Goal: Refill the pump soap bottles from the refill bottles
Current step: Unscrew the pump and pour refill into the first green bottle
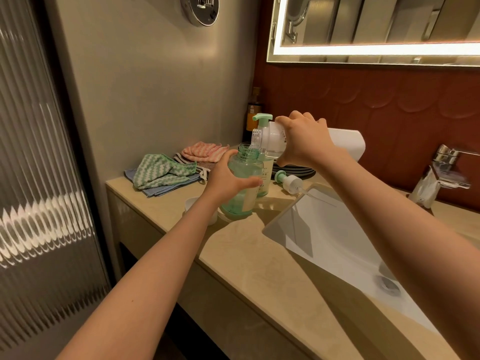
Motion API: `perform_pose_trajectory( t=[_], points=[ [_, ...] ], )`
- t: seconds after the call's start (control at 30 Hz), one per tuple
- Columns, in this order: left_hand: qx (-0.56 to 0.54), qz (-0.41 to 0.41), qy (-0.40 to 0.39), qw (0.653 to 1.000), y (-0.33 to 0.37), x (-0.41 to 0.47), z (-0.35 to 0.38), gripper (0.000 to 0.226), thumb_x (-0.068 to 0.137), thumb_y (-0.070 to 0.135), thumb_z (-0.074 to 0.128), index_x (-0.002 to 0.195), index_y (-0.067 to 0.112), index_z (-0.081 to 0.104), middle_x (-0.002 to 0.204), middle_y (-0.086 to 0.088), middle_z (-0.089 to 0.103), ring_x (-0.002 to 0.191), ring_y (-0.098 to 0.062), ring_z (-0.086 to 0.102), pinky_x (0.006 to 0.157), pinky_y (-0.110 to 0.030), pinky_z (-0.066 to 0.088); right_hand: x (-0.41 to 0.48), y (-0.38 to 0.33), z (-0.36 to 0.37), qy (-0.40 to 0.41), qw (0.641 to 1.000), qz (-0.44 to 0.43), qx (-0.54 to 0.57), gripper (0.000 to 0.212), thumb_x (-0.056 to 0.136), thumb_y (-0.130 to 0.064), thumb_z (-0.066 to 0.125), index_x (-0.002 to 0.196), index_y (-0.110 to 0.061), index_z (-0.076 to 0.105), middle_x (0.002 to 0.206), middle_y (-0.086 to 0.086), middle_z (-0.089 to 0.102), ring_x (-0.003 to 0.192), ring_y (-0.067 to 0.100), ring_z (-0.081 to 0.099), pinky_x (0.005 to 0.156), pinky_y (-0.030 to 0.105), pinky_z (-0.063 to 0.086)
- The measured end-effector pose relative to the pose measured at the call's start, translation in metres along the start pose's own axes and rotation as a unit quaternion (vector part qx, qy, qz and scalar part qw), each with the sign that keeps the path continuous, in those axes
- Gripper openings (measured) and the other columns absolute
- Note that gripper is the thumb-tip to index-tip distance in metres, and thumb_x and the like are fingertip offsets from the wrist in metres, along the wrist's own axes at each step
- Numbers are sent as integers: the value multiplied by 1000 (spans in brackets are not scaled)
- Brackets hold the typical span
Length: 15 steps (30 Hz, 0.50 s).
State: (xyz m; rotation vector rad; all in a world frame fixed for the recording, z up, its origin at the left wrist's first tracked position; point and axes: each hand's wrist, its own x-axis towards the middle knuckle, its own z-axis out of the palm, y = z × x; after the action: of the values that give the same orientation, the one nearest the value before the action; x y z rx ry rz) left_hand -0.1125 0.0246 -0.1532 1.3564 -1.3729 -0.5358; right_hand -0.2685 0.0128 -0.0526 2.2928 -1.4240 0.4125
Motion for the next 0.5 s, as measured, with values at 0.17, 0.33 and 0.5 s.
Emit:
perform_pose_trajectory(
  t=[0.17,0.33,0.5],
  points=[
    [2,-3,-2,1000,0,0,0,96,60,33,86,140,22,34,145,-1,39,130,-20,38,105,-39,37,1,-1,-1,0,1000,-3,-3,85,68,-34,79,139,-18,35,126,9,45,119,29,40,99,48,32],
    [4,-5,2,1000,0,0,-1,95,60,34,85,140,22,34,145,0,38,131,-19,38,103,-36,36,1,-2,-1,0,1000,-4,0,85,68,-33,79,139,-19,35,126,9,45,119,29,40,99,47,32],
    [8,-6,1,1000,1,0,-1,95,61,34,85,140,22,34,145,0,38,131,-19,37,103,-35,36,1,-2,-1,0,1000,-5,-2,85,68,-34,79,139,-19,34,127,10,45,120,29,39,100,49,32]
  ],
)
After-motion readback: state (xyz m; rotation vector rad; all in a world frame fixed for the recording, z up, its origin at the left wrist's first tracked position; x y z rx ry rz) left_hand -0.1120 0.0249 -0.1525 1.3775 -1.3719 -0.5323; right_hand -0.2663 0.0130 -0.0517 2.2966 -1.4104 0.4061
